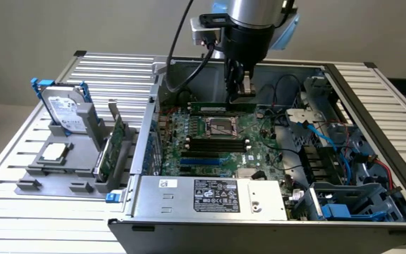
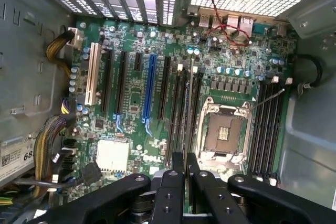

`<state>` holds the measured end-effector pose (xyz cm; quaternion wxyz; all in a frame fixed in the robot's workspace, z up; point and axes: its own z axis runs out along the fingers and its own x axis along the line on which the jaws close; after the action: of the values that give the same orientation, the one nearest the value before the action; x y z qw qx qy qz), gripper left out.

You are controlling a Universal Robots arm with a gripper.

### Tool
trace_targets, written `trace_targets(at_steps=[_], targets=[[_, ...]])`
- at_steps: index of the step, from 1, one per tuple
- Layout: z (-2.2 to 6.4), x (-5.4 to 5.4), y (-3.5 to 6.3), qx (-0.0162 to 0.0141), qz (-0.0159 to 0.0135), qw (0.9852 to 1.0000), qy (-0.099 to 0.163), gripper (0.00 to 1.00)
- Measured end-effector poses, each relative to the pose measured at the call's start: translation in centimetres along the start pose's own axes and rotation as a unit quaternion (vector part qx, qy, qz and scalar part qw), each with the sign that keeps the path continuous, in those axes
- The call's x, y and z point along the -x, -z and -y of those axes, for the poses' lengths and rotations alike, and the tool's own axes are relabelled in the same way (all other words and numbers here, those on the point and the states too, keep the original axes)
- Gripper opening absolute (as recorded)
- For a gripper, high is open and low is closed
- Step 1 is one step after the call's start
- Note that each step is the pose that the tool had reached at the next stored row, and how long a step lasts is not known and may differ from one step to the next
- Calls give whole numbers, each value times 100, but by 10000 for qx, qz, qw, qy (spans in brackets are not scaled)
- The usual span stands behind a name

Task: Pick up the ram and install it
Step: 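Insert the ram into the slot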

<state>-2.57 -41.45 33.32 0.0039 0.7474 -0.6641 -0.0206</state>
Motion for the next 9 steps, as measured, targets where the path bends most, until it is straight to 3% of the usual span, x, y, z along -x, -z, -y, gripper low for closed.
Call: trace_targets(at_steps=[3, 5, 9], targets=[[-34, 3, -39, 3, -39, 10000, -2, 14], [-49, 5, -55, 3, -83, 10000, -4, 14], [-54, 4, -82, -2, -225, 9997, -9, 14]])
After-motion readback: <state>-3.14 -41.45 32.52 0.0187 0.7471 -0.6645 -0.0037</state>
